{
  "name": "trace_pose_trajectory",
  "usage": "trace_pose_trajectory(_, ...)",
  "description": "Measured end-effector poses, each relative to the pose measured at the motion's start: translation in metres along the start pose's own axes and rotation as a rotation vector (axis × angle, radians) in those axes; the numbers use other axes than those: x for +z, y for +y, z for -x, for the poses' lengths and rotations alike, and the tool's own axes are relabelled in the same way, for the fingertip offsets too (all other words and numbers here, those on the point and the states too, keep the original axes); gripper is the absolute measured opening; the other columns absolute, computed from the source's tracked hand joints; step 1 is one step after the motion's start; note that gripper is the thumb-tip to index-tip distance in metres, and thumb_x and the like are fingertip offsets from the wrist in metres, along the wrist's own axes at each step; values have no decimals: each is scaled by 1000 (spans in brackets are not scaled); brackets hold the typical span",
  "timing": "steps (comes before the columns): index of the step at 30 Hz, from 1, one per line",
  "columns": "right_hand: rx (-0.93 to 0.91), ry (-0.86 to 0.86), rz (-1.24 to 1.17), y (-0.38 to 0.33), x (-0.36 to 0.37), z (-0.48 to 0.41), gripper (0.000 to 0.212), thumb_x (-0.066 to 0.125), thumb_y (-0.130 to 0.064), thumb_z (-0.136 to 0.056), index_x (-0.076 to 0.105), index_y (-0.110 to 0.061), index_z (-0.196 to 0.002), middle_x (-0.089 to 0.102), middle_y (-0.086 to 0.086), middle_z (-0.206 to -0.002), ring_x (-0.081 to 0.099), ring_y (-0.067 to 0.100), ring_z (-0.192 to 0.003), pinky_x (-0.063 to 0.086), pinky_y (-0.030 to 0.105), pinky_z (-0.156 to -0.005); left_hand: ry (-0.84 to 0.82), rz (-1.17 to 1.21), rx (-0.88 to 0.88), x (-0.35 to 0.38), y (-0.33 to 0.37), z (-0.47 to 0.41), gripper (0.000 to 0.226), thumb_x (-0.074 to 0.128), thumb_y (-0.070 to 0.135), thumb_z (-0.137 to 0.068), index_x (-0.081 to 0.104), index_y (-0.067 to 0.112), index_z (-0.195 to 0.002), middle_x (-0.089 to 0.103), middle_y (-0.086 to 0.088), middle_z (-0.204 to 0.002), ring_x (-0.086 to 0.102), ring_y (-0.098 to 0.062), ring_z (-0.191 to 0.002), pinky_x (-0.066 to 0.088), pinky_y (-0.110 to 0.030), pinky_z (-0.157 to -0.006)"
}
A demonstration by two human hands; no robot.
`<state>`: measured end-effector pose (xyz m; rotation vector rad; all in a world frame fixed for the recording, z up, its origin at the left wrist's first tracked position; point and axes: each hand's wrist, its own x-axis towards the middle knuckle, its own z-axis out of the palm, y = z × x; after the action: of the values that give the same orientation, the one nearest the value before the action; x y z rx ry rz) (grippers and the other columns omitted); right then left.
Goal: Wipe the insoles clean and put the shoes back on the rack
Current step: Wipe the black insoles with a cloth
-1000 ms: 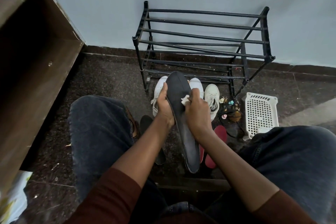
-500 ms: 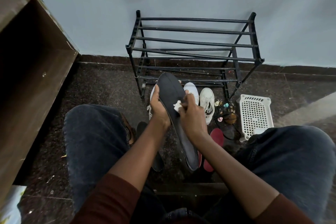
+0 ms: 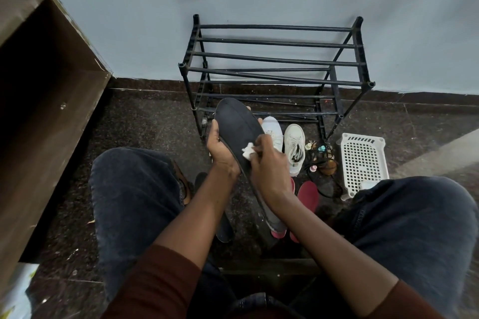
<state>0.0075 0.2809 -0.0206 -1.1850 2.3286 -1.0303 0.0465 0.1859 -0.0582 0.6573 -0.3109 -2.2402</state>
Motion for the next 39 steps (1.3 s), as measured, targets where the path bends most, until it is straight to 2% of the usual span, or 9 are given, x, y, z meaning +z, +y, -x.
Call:
trace_pose_trajectory(5,63,114,-7,11,-8,-10,11,51,-1,-85,49,-7,-94,67,13,-87,60,35,-80,47,44,-69,-52,-45,2,-1,5,1,73,22,56,-94,59,-1,-120,67,-19,-108,59,-35,-105,41,-46,-101)
trace_pose_trajectory(10,155,-8,-247,12,-6,2,34,62,2,-78,44,-27,-79,64,-4,-78,61,10,-72,41,7,-60,-31,-36,52,-2,11,0,71,25,54,-95,49,-2,-129,59,-25,-119,57,-39,-109,42,-47,-99)
trace_pose_trajectory(13,211,-31,-344,13,-11,0,38,66,3,-74,46,-29,-75,67,-2,-76,62,7,-67,41,3,-56,29,-56,69,-1,13,-2,71,30,50,-96,40,-5,-138,45,-27,-137,45,-41,-125,33,-50,-110)
trace_pose_trajectory(16,252,51,-396,11,-13,-7,36,66,3,-74,47,-27,-75,69,-1,-77,62,6,-66,40,3,-56,1,-211,-23,4,9,5,61,36,46,-96,51,-4,-127,63,-21,-113,62,-32,-100,47,-41,-95)
trace_pose_trajectory(19,265,106,-371,8,-11,-15,30,63,1,-78,49,-26,-78,67,-1,-80,59,3,-66,38,1,-55,-74,-304,-175,0,-3,17,55,38,45,-97,58,-1,-120,67,-17,-109,66,-28,-98,52,-37,-92)
trace_pose_trajectory(25,-89,10,207,1,-3,-16,28,52,-1,-85,66,-11,-107,69,11,-99,60,32,-94,39,39,-85,-39,-325,-221,-14,-6,19,72,30,65,-92,73,10,-106,68,-14,-115,63,-26,-110,48,-38,-99)
trace_pose_trajectory(28,-318,-20,68,2,-6,0,25,61,6,-75,72,-6,-94,71,15,-85,66,32,-77,50,36,-73,-55,-263,-247,-13,-1,15,84,24,74,-87,72,8,-108,66,-17,-117,62,-32,-111,41,-43,-106)
trace_pose_trajectory(34,-446,-95,150,14,-10,-9,8,68,5,-69,72,-2,-71,67,15,-62,61,30,-58,48,32,-52,-56,-288,-278,-14,-1,20,81,19,66,-93,76,10,-97,71,-13,-106,68,-24,-99,56,-32,-81)
trace_pose_trajectory(39,-299,57,235,20,-21,-73,14,61,0,-80,73,0,-88,70,22,-84,64,37,-80,47,37,-74,-104,-290,-354,-12,0,30,71,25,62,-94,70,9,-109,70,-16,-106,69,-30,-91,58,-37,-74)
